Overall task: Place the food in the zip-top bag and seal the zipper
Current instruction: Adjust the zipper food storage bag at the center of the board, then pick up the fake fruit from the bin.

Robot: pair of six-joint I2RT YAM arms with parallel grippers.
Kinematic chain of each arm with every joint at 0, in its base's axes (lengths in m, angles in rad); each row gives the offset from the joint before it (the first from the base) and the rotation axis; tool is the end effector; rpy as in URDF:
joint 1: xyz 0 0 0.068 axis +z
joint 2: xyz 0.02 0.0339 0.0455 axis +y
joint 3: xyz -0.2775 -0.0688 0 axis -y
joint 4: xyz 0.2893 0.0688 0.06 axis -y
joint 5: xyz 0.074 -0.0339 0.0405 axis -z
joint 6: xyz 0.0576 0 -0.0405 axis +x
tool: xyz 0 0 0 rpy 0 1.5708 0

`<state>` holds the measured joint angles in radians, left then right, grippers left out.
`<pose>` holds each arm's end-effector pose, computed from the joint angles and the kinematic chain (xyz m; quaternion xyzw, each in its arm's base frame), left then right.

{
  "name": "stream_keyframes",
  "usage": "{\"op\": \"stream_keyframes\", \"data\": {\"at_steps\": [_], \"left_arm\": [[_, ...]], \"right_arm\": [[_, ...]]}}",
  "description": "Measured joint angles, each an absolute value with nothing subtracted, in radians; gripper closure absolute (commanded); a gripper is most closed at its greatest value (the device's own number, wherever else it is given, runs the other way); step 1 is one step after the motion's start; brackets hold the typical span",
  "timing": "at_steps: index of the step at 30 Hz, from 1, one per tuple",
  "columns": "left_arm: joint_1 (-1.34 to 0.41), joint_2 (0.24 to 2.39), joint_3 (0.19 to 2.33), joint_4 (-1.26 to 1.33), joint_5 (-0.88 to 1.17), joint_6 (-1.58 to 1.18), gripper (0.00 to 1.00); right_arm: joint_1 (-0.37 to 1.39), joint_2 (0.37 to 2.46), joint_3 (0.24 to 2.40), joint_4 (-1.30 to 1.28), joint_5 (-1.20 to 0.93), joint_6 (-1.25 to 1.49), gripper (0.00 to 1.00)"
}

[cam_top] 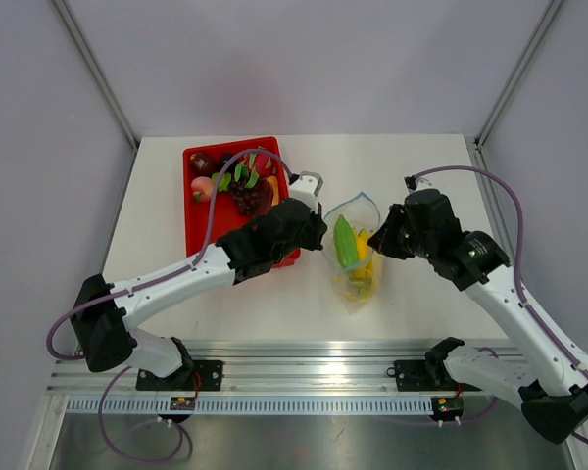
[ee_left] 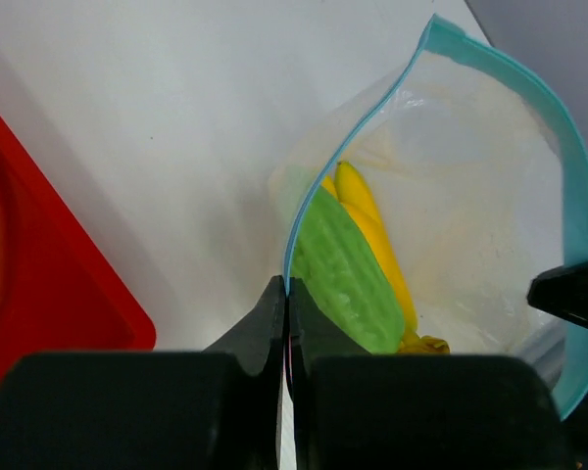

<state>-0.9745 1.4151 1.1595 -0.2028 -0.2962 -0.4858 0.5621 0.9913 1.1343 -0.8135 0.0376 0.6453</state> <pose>0.2317 -0.3114 0.3154 0.1276 0.8339 -0.2549 0.4726 0.2118 0.1308 0.3646 0.0456 0.8991 0.2330 0.3677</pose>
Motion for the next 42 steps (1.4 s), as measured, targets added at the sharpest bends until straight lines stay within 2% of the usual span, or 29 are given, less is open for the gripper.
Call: {"op": "stream_keyframes", "data": {"at_steps": [9, 16, 17, 19, 20, 21, 24, 30, 33, 36, 42], "left_arm": [[-0.903, 1.37, 1.245, -0.204, -0.264, -0.42, 1.0], [-0.726, 1.408, 1.184, -0.186, -0.09, -0.439, 1.0], [-0.716, 1.427, 1.184, -0.186, -0.069, -0.437, 0.89], [-0.711, 1.462, 1.192, -0.204, -0.033, -0.427, 0.78], [-0.711, 1.477, 1.201, -0.217, -0.02, -0.419, 0.58], [-0.711, 1.492, 1.212, -0.233, -0.004, -0.408, 0.47], [-0.711, 1.507, 1.24, -0.272, 0.029, -0.399, 0.25], [-0.707, 1.449, 1.305, -0.321, 0.05, -0.366, 0.2], [-0.706, 1.362, 1.305, -0.322, 0.027, -0.34, 0.11], [-0.677, 1.279, 1.308, -0.326, -0.035, -0.337, 0.1], [-0.422, 1.322, 1.397, -0.435, -0.167, -0.411, 0.1]], "right_arm": [[0.562, 1.08, 1.327, -0.836, 0.105, 0.578, 1.0], [0.562, 1.078, 1.297, -0.793, 0.113, 0.574, 1.0], [0.562, 1.087, 1.281, -0.785, 0.112, 0.574, 1.0], [0.562, 1.118, 1.254, -0.778, 0.105, 0.575, 1.0], [0.562, 1.136, 1.243, -0.774, 0.102, 0.575, 1.0], [0.562, 1.15, 1.239, -0.77, 0.097, 0.575, 1.0], [0.562, 1.178, 1.234, -0.754, 0.084, 0.575, 1.0], [0.562, 1.18, 1.238, -0.731, 0.083, 0.571, 1.0], [0.562, 1.183, 1.242, -0.727, 0.074, 0.571, 1.0], [0.562, 1.184, 1.242, -0.725, 0.062, 0.571, 1.0], [0.562, 1.184, 1.242, -0.723, 0.058, 0.571, 1.0]]}}
